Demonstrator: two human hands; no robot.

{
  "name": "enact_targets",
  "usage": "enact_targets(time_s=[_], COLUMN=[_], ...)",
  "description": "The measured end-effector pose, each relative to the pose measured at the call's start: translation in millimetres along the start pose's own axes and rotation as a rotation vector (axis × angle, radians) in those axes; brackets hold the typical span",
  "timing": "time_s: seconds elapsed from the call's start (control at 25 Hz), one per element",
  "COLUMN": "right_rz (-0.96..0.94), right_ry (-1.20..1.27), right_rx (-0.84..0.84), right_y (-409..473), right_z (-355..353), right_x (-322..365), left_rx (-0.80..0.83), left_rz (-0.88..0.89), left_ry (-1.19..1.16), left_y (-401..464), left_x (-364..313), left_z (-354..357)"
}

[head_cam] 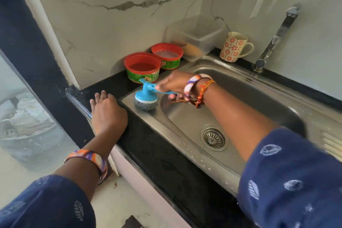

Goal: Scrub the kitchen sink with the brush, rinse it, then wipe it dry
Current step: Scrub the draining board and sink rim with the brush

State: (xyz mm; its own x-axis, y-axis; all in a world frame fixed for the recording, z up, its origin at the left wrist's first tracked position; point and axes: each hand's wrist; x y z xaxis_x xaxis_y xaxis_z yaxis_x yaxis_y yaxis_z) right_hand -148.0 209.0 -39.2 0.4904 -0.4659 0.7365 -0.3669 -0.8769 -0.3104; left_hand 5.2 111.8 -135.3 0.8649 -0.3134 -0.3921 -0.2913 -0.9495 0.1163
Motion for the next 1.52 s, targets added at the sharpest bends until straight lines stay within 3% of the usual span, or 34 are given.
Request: enact_targets(time_s=[0.12,0.24,0.36,0.44,0.64,0.8,1.0,1.16,1.32,1.52], right_rz=[0.137,0.376,0.396,0.263,-0.257,-0.317,-0.221,-0.248,-0.195,-0.196], right_ry=[0.040,-0.089,-0.119,-0.173,-0.342,-0.709,-0.794,-0.639,-0.713,-0.352], right_rx=[0.194,0.373,0.463,0.397,-0.004,-0.299,-0.084,-0.125,0.124,0.015], right_y=[-49,-100,-109,-85,2,7,-12,8,0,7], right_z=[-38,-71,-80,-70,-1,43,12,19,-13,2], right_x=[-34,-64,-73,-58,6,31,19,19,39,24], left_rx=[0.000,0.000,-0.006,-0.008,-0.017,-0.019,-0.032,-0.014,-0.021,-0.018], left_rz=[0.018,0.010,0.005,0.004,-0.005,-0.015,-0.019,-0.016,-0.029,-0.028], left_ry=[0.021,0.016,0.005,-0.005,-0.007,-0.019,-0.035,-0.024,-0.032,-0.049], left_y=[1,-1,-1,-2,-1,-1,-2,-1,-2,-2], left_x=[2,0,0,0,-1,-2,-2,-1,-3,-1], left_z=[1,1,1,1,1,0,1,0,-1,-2])
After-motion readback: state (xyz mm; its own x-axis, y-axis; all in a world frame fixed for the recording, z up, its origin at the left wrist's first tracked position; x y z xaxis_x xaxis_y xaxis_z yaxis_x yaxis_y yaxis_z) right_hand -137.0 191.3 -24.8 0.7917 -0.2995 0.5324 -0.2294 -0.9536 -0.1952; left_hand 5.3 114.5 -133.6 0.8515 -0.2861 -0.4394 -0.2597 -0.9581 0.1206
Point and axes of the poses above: each hand's wrist, its own y-axis towards the middle knuckle, its own z-axis out of the palm, x = y × z, and after that the axes turned 6 degrees about -z, right-handed
